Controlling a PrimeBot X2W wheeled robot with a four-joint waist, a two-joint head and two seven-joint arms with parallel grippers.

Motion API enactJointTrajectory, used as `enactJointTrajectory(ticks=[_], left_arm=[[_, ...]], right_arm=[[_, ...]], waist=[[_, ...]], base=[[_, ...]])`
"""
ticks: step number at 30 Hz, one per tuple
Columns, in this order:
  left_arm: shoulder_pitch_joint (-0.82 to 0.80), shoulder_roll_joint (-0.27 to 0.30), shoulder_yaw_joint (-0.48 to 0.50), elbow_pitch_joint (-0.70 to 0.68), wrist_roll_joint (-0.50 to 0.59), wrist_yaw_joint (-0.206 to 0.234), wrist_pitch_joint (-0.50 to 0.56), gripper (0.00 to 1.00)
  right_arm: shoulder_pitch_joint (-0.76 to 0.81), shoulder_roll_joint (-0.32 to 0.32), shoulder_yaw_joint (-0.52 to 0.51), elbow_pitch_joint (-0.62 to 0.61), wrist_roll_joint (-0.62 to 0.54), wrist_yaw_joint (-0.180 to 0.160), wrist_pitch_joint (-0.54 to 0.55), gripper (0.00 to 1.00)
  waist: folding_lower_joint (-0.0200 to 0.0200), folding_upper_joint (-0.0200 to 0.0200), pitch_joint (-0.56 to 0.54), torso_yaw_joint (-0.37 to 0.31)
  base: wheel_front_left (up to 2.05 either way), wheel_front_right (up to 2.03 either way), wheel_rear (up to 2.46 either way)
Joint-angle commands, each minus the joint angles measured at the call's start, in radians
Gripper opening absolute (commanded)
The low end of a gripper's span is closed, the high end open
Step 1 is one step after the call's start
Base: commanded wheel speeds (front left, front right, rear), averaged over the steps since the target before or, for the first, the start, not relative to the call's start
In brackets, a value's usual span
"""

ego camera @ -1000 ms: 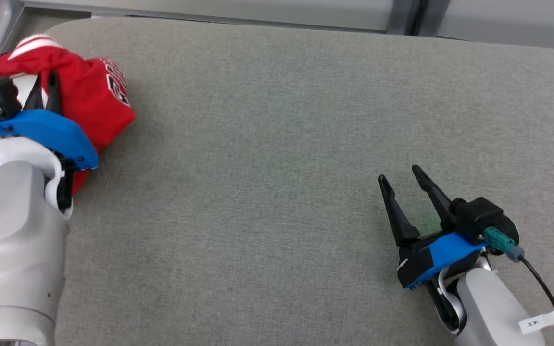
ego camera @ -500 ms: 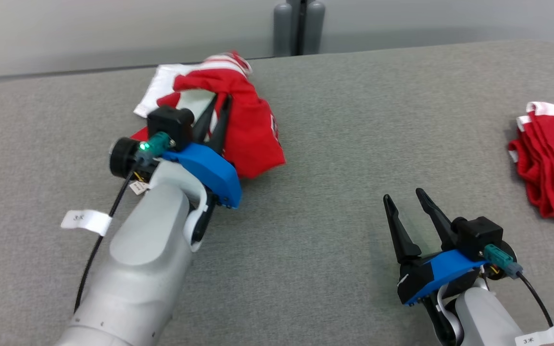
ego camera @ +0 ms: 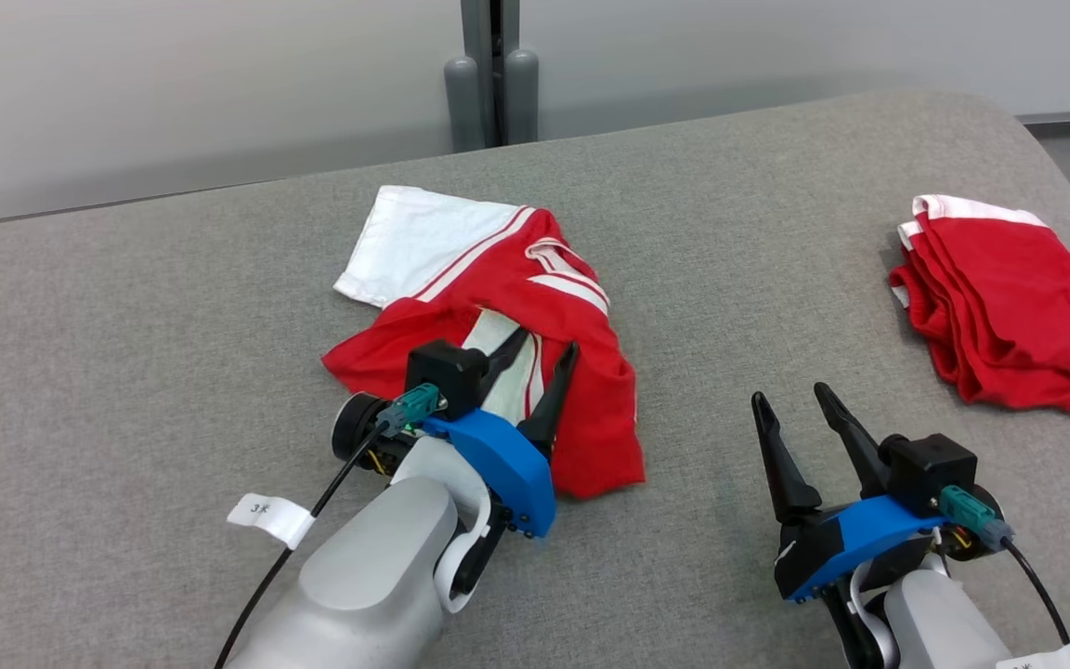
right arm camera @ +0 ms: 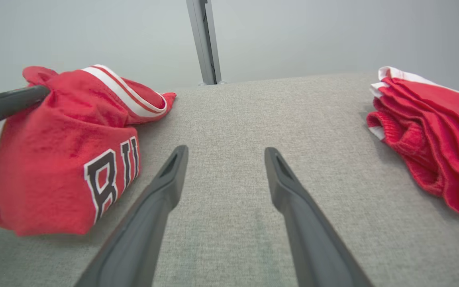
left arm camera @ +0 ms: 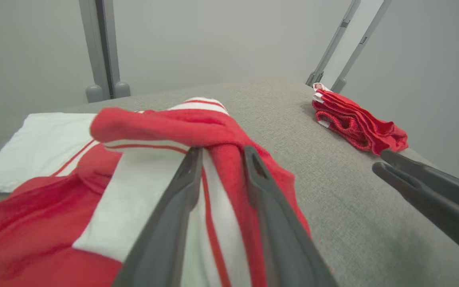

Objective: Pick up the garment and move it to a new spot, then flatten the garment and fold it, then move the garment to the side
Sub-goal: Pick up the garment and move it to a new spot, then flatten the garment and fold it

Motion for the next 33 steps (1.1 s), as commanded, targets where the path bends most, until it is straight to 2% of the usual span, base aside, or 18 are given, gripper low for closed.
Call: enactJointTrajectory(ticks=[1,6,12,16,18,26,33], left_arm=[[0.008,0.005,0.001,0.011,-0.008,0.013,-0.014,1.0],[0.032,0.015,0.078,0.042,0.001,0.064,-0.036,1.0],[0.206,0.11,0.319,-0.126,0.134,0.139,-0.035,1.0],[0.377,0.134,0.463,-0.241,0.244,0.164,-0.035,1.0],[0.474,0.126,0.536,-0.292,0.292,0.175,-0.035,1.0],[0.693,0.059,0.687,-0.411,0.457,0.125,-0.035,1.0],[0.735,0.018,0.745,-0.418,0.522,0.069,-0.035,1.0]], right_arm=[[0.007,0.005,-0.004,-0.001,-0.008,0.0,0.0,1.0],[0.022,0.006,-0.019,0.001,-0.015,0.0,0.0,1.0],[0.036,0.007,-0.031,0.015,-0.023,0.0,0.0,1.0],[0.058,0.007,-0.039,0.023,-0.03,0.0,0.0,1.0],[0.072,0.007,-0.033,0.028,-0.032,0.0,0.0,1.0],[0.133,0.009,-0.065,0.023,-0.041,0.0,0.0,1.0],[0.155,0.009,-0.06,0.026,-0.023,0.0,0.0,1.0]], waist=[[0.0001,0.0,-0.001,0.01],[0.0001,0.0,-0.022,0.047],[0.0001,0.0,-0.062,0.08],[0.0001,0.0,-0.101,0.095],[0.0001,0.0,-0.125,0.096],[0.0001,0.0,-0.18,0.131],[0.0001,0.0,-0.199,0.144]], base=[[0.0,0.0,0.0],[0.0,0.0,0.0],[0.0,0.0,0.0],[0.0,0.0,0.0],[0.0,0.0,0.0],[0.0,0.0,0.0],[0.0,0.0,0.0]])
